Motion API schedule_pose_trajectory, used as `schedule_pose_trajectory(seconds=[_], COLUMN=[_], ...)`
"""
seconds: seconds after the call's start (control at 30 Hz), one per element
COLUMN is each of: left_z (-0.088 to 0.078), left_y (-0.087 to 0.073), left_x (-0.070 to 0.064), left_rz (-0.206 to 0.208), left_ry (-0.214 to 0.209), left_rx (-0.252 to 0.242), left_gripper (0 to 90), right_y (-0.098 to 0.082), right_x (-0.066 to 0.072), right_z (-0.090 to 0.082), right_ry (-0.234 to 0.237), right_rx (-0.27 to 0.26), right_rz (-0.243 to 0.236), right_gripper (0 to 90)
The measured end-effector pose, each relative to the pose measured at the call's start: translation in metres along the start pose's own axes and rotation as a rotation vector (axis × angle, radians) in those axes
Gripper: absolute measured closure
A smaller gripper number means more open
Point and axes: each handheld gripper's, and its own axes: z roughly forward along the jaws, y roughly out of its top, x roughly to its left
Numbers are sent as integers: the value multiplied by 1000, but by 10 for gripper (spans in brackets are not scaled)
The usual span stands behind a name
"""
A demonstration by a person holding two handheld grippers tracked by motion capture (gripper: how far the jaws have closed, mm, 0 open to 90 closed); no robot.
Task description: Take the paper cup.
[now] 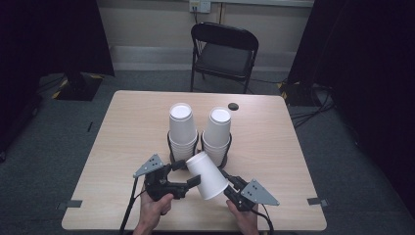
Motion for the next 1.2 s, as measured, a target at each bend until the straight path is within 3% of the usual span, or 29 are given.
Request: schedule_pose_trajectory(seconds=[0.07,0.37,0.47,0.73,0.97,1.1,1.2], left_z=[-1,-7,-8,-14,-18,-20,-18], left_y=[-1,-7,-8,-13,-14,-15,-15], left_x=[1,6,8,12,14,12,11], left_rz=[19,88,108,168,211,271,294], left_ry=[3,-6,31,67,68,51,75], left_rx=[-7,-20,-16,-29,-15,-10,10], left_gripper=[151,152,152,154,156,152,153], right_y=[1,3,3,6,9,11,12], right_x=[-1,-5,-7,-12,-17,-22,-23], right_z=[0,-2,-2,-5,-7,-7,-6], right_ry=[-6,8,5,36,53,61,57], right_rx=[15,55,58,86,124,154,191], right_rz=[3,38,49,105,111,131,130], right_gripper=[861,860,860,861,862,862,863])
